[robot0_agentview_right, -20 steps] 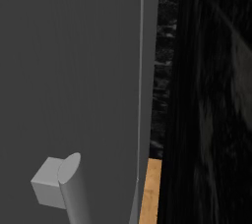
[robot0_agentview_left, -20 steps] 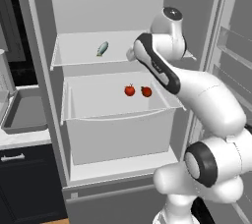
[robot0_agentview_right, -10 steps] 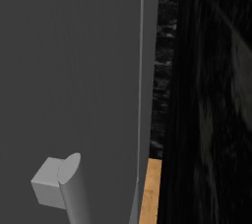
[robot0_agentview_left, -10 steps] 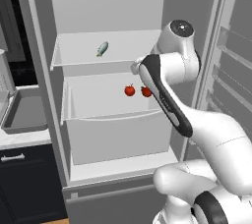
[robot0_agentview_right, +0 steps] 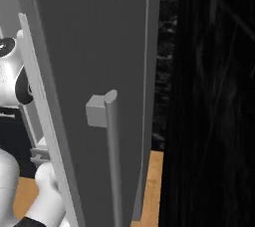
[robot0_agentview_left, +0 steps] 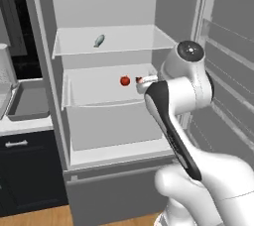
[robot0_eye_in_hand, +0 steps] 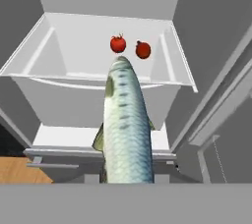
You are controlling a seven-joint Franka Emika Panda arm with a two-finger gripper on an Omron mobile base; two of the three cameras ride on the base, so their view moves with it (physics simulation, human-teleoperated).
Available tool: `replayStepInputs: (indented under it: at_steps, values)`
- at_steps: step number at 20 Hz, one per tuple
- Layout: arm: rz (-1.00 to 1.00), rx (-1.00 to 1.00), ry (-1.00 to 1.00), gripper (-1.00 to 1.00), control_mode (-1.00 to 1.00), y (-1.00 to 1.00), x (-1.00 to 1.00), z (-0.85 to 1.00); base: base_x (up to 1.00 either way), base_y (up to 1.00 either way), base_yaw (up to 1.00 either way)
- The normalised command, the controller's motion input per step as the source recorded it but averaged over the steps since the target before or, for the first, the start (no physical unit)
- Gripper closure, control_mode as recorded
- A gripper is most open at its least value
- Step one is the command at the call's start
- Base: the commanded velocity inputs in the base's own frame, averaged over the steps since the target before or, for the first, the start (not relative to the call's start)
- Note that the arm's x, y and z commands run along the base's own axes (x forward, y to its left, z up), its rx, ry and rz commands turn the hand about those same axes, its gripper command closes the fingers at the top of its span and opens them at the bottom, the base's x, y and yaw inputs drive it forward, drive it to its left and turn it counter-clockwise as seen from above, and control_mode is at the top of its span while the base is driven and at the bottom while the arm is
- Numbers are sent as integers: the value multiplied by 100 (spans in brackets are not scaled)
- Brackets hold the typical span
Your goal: Place one tomato and one fish in each tupperware on the nearby counter, to pack two identical lunches.
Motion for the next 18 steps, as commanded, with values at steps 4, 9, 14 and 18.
replayStepInputs:
  at_steps: [4,9,14,18]
  values:
    - [0,0,0,100,100,0,0,0,-72,71,0]
    - [0,0,0,100,100,0,0,0,-6,100,0]
    - [0,0,0,100,100,0,0,0,51,100,0]
    - [0,0,0,100,100,0,0,0,71,100,0]
